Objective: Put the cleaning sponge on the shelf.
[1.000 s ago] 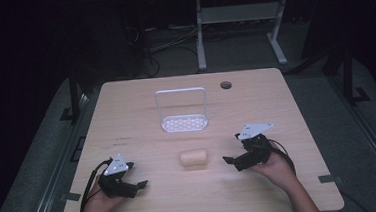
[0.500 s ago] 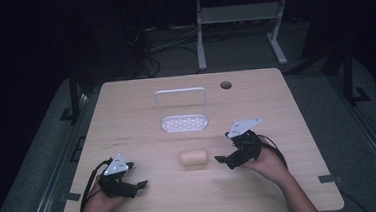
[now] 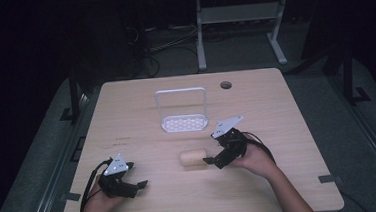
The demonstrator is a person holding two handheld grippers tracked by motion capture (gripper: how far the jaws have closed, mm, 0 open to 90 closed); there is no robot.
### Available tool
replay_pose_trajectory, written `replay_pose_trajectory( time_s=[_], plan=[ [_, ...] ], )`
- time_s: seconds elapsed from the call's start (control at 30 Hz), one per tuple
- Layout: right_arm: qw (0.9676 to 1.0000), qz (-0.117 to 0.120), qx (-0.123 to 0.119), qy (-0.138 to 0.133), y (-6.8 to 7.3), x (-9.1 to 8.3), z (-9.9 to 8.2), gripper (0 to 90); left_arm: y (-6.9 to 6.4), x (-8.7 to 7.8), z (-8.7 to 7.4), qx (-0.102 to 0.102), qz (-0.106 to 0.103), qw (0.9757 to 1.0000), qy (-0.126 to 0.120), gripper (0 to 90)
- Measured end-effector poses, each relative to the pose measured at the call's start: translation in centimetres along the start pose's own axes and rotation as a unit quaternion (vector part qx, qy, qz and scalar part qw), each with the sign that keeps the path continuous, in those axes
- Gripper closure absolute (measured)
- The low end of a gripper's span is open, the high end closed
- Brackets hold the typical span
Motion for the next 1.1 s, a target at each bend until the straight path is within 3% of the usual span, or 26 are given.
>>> replay_pose_trajectory(
  time_s=[0.67, 0.93, 0.97, 1.1],
  plan=[
    [0.9976, 0.067, -0.014, 0.010, 0.8, 4.4, 0.8, 8.9, -0.1, 0.0, 0.0, -0.004, 0.000, 1.0000, -0.001, 13.1],
    [0.9961, 0.079, -0.028, 0.028, 0.8, 5.6, 0.1, 9.3, -0.1, 0.0, 0.0, -0.005, 0.000, 1.0000, -0.002, 13.1],
    [0.9957, 0.084, -0.026, 0.030, 0.8, 5.7, -0.1, 14.2, -0.1, 0.0, 0.0, -0.005, 0.000, 1.0000, -0.002, 13.1],
    [0.9955, 0.086, -0.027, 0.030, 0.7, 5.8, -0.1, 14.0, -0.1, 0.0, 0.0, -0.005, 0.000, 1.0000, -0.002, 13.1]
  ],
)
Point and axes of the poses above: each handheld gripper's, and its own axes: x roughly forward along the jaws, z roughly out of its top, y roughly to its left, the point moved 6 cm from there along x, roughly forward along the jaws, and after that the axes turned 15 degrees about -y, right-handed, at the moved point
